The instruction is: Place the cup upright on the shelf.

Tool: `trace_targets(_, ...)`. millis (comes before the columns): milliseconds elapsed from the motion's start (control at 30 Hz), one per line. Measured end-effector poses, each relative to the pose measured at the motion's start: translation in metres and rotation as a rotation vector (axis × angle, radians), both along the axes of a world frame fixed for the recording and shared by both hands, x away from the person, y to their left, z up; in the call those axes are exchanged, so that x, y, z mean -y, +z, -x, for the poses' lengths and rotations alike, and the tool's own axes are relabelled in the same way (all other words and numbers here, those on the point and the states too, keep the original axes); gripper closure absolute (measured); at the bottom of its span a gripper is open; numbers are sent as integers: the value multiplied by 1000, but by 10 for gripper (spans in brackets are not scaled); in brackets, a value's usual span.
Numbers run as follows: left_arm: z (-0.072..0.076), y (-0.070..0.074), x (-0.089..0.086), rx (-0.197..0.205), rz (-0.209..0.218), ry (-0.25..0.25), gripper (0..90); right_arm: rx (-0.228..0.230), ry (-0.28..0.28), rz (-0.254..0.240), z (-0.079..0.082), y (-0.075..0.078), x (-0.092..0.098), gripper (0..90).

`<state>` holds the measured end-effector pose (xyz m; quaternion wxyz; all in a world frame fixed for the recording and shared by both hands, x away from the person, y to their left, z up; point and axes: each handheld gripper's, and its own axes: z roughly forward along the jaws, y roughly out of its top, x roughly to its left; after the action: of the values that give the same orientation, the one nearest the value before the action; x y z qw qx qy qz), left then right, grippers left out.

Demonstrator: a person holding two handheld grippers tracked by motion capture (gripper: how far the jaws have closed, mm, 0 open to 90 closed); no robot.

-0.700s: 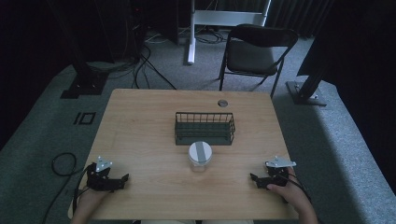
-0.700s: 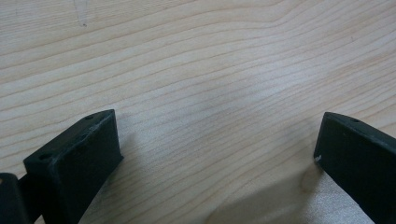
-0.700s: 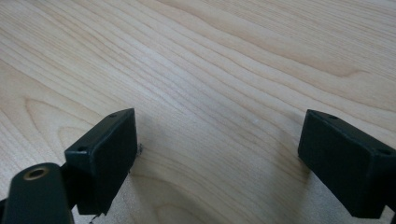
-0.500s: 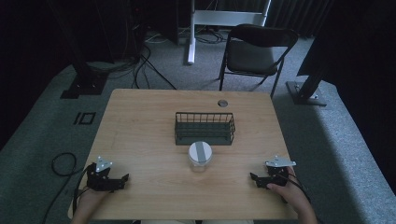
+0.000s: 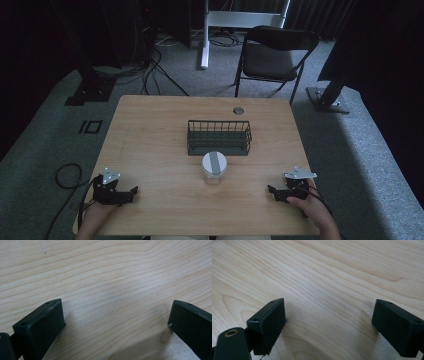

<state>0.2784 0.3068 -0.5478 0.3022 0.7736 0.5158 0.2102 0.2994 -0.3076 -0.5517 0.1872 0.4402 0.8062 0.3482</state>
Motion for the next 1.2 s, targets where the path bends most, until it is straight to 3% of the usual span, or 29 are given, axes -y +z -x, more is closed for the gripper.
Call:
trace_targets(600, 0, 0, 0, 0, 0, 0, 6, 17, -17, 0, -2, 4, -8, 114)
trace_targets(833, 0, 0, 0, 0, 0, 0, 6, 38, 10, -47, -3, 12, -15, 115)
trace_targets(1200, 0, 0, 0, 0, 1, 1, 5, 37, 70, -42, -3, 16, -29, 115)
